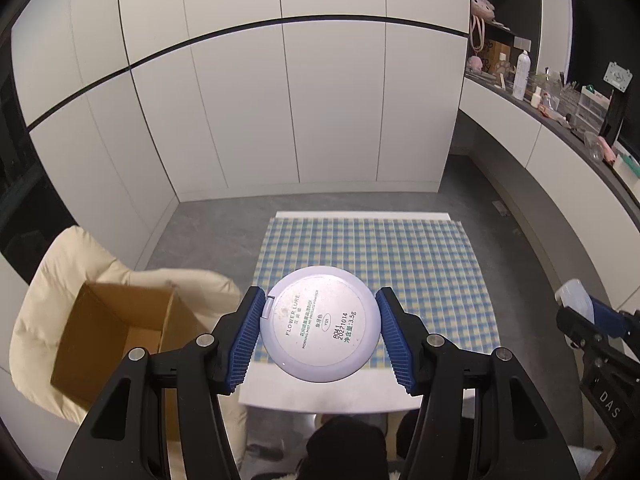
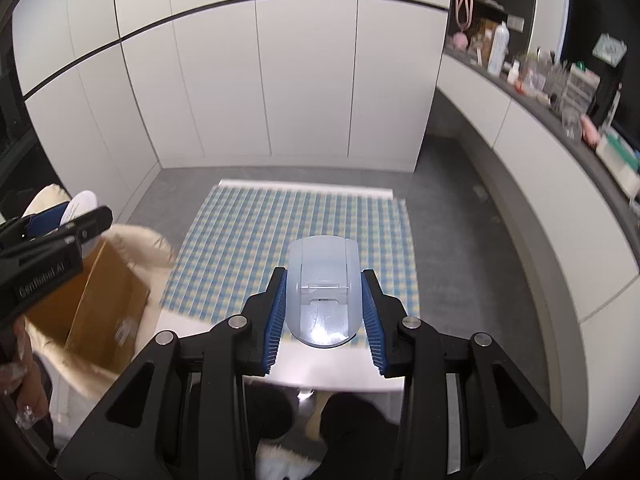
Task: Organize objects
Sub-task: 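Carry the white jar and clear container with both tools toward the cardboard box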
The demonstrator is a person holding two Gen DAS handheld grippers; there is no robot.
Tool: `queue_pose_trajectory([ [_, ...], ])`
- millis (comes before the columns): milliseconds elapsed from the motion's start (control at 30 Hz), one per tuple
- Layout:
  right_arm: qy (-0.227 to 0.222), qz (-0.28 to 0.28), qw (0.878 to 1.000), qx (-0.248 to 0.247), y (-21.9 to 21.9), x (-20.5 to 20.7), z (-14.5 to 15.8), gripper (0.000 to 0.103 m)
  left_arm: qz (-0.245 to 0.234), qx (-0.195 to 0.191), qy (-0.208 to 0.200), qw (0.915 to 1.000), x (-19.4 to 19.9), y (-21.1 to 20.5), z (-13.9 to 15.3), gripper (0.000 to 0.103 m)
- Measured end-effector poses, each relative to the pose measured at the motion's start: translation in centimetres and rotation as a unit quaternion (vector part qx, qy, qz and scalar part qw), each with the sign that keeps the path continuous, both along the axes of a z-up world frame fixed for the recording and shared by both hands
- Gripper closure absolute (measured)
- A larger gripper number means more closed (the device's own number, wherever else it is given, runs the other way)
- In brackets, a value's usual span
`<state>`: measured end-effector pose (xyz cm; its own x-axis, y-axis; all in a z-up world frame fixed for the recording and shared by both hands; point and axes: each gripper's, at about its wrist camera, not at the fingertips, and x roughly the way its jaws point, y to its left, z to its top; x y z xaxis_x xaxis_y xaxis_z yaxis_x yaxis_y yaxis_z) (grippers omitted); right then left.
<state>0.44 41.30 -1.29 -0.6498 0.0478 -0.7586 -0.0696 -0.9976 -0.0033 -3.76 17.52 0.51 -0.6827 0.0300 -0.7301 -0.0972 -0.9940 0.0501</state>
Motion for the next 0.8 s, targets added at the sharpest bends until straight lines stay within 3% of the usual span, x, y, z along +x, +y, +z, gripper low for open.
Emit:
queue_pose_trajectory([
  [300, -0.039, 0.002, 0.999, -0.011, 0.0, 5.9, -3.2, 0.066, -0.016, 0.003, -0.033, 0.9993, 4.9, -0.7, -2.8, 0.046],
  [633, -0.054, -0.004, 0.998, -0.021, -0.1, 10.9, -4.6, 0.066, -0.008, -0.002, -0.069, 0.9976, 8.5, -3.7, -6.4, 0.046],
  [800, -0.058, -0.004, 0.998, -0.028, 0.2, 14.0, -5.5, 0.066, 0.006, 0.029, -0.083, 0.9961, 10.1, -5.9, -7.7, 0.046],
])
